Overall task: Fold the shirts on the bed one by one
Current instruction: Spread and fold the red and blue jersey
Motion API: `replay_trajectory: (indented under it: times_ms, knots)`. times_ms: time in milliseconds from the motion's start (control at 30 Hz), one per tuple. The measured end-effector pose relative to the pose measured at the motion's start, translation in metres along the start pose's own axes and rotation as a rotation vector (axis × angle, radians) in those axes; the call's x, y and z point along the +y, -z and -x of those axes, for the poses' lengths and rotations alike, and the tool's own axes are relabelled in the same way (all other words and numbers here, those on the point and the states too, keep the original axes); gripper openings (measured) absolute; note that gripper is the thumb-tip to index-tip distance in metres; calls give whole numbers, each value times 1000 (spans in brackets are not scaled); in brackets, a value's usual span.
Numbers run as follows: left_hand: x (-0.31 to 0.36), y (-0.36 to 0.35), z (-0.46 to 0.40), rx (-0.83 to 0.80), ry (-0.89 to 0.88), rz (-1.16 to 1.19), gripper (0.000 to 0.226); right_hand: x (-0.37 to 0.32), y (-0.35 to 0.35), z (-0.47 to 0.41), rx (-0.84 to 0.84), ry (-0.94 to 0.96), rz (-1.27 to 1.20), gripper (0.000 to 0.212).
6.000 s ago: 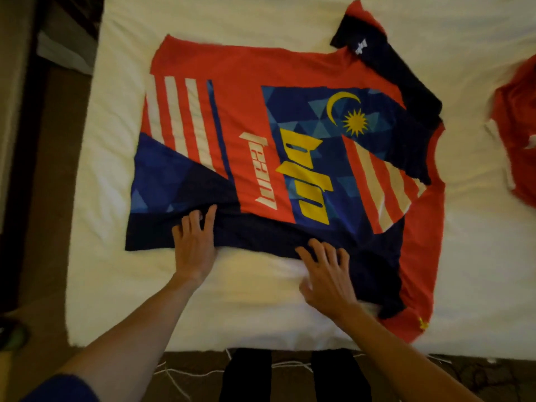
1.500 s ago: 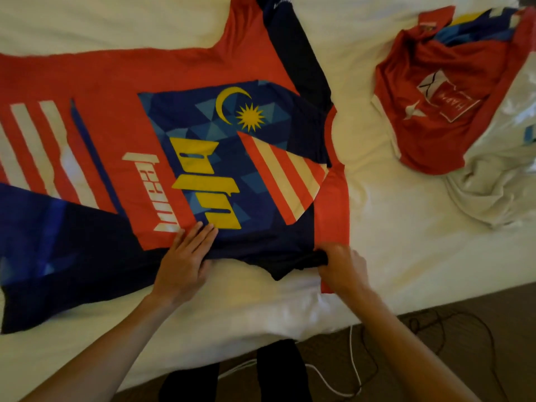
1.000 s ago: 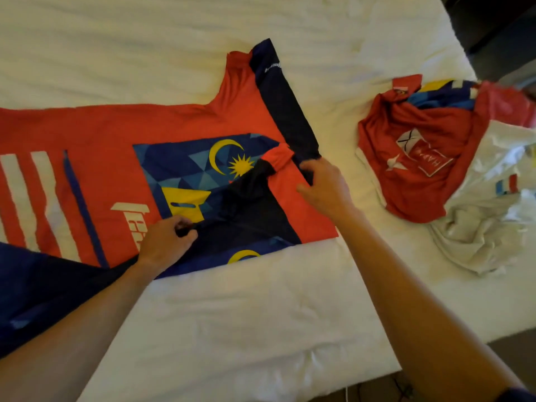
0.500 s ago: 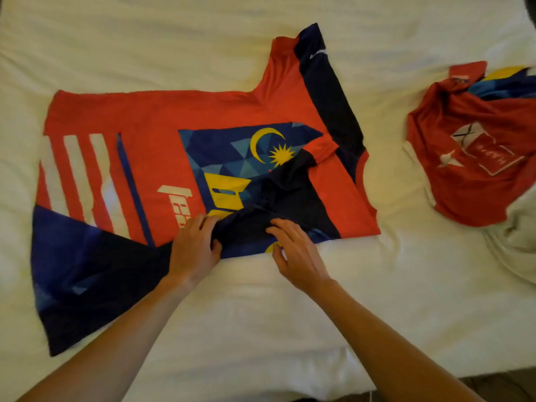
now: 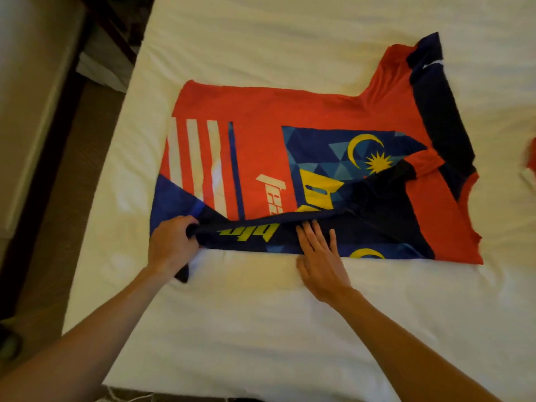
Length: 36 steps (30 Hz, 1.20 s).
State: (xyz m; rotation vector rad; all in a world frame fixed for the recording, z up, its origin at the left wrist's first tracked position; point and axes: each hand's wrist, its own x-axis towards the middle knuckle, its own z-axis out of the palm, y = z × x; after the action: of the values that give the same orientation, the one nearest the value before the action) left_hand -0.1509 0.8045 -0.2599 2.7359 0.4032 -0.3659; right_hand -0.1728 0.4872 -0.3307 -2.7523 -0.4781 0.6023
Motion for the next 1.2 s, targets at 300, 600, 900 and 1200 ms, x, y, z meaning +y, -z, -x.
replay_trajectory:
  times_ms: [300, 600, 900, 1200]
  knots:
    - [-57, 39, -68, 76, 331, 509, 21, -8, -16, -6, -33, 26, 138, 72]
    - [-83, 32, -60, 123, 454, 905, 12, -13, -17, -7, -21, -5, 154, 71]
    - [-94, 9, -41, 257, 603, 851, 33, -19, -20, -7, -45, -46, 190, 73]
    - [-101, 10, -41, 321, 403, 770, 8, -32, -2, -9, -36, -94, 80, 72]
